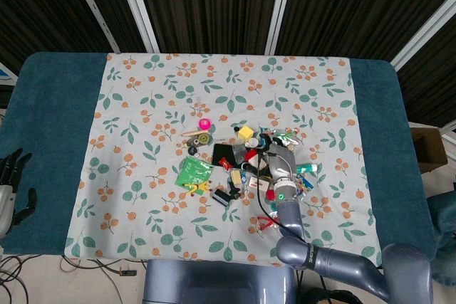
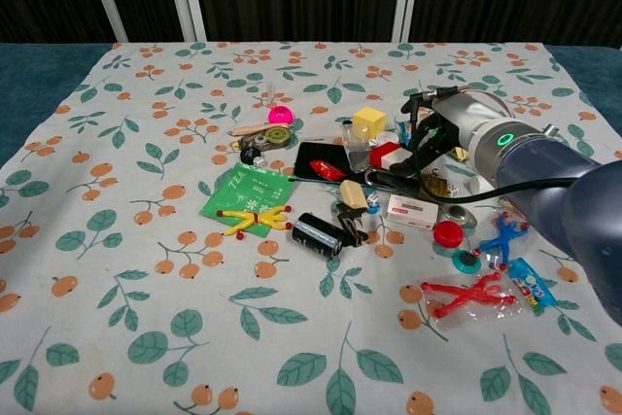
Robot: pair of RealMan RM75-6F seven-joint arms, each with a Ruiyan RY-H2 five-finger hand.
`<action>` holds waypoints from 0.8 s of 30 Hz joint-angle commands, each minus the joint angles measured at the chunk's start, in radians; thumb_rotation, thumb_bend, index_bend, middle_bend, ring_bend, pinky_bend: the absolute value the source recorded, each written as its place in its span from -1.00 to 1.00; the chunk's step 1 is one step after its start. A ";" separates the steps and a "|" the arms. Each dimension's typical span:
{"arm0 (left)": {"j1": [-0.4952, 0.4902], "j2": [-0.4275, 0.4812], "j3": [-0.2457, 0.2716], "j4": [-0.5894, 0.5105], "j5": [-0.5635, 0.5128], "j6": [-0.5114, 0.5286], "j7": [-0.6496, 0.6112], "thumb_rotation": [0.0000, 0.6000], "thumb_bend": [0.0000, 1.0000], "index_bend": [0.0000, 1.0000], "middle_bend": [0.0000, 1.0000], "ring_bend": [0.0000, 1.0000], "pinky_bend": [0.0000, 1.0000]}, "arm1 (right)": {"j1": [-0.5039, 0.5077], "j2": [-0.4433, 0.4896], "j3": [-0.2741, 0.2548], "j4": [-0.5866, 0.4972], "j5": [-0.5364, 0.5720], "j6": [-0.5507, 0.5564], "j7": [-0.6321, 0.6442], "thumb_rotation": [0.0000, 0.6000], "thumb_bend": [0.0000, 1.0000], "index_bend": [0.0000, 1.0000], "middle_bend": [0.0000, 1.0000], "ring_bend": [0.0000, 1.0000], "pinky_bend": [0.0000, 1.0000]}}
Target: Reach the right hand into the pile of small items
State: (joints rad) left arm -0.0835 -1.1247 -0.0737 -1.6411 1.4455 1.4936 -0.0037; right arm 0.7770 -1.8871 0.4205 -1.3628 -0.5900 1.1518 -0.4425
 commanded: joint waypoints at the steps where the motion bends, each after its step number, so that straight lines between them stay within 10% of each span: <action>1: 0.000 0.000 0.000 -0.001 0.000 0.000 0.000 1.00 0.15 -0.86 -1.00 -1.00 -0.93 | -0.001 0.001 -0.001 0.001 0.000 -0.004 -0.001 1.00 -0.27 -0.63 -0.06 -0.71 -0.54; 24: 0.002 0.003 0.000 0.001 -0.002 0.001 -0.006 1.00 0.15 -0.86 -1.00 -1.00 -0.93 | -0.038 0.108 0.044 -0.145 -0.018 -0.048 0.065 1.00 -0.23 -0.56 0.05 -0.60 -0.54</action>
State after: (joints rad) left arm -0.0812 -1.1221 -0.0737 -1.6402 1.4439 1.4941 -0.0093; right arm 0.7410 -1.7944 0.4510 -1.4923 -0.6193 1.1160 -0.3859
